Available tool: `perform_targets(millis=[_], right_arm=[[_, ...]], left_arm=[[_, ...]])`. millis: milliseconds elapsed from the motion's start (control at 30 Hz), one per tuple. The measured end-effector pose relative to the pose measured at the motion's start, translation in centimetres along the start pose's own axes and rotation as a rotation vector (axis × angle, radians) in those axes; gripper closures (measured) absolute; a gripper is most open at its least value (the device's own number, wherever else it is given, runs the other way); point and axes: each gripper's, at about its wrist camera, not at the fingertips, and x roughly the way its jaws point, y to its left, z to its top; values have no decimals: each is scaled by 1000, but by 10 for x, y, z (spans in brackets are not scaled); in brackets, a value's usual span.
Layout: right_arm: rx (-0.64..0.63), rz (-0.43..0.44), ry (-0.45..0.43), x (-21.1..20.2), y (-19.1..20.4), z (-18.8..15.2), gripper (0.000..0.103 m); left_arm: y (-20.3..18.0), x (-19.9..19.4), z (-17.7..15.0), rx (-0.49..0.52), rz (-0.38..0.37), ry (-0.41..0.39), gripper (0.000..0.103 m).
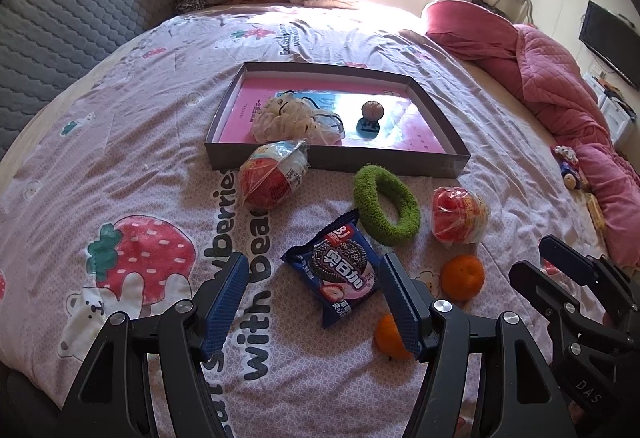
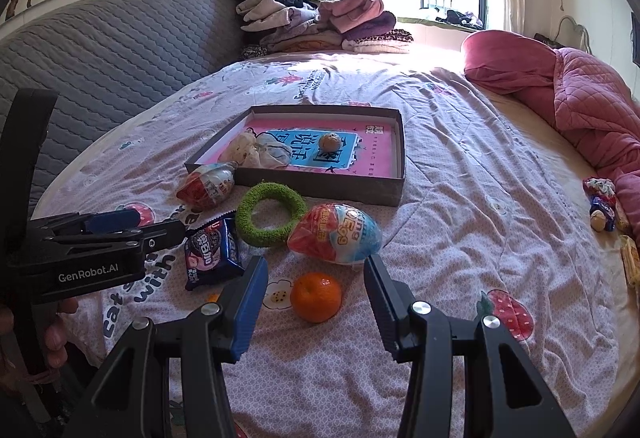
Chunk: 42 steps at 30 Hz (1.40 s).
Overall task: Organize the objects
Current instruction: 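Move the left tool to the blue cookie packet while the right tool approaches a tangerine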
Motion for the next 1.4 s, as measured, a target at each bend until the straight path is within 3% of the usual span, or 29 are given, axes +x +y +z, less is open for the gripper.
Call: perform_targets(millis=[667, 1400], right_arm=[[5, 6, 46, 17, -4, -8, 53], [11, -7, 68, 32, -8, -13, 53]], left_arm=[[-2, 20, -6, -39, -22, 79, 34], [-8, 41, 3, -87, 2, 117, 34]])
